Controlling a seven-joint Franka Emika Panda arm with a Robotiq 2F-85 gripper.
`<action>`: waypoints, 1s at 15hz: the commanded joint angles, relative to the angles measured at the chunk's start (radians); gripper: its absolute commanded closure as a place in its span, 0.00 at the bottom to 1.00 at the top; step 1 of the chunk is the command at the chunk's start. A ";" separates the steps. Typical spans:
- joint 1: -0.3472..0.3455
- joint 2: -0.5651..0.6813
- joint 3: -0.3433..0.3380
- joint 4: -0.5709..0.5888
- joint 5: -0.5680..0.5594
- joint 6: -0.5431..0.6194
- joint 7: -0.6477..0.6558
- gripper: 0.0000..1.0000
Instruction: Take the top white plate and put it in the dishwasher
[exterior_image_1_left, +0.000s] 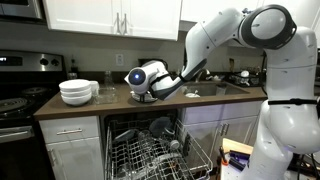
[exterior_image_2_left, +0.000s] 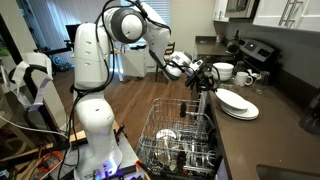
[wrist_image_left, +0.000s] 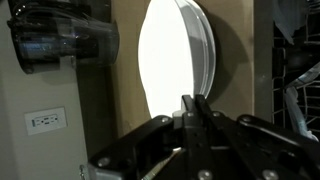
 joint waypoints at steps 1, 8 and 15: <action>0.005 -0.030 0.013 -0.014 -0.028 -0.049 0.024 0.95; -0.008 0.001 0.016 0.000 0.001 -0.012 0.002 0.95; -0.001 0.019 0.016 -0.001 -0.002 -0.039 0.016 0.95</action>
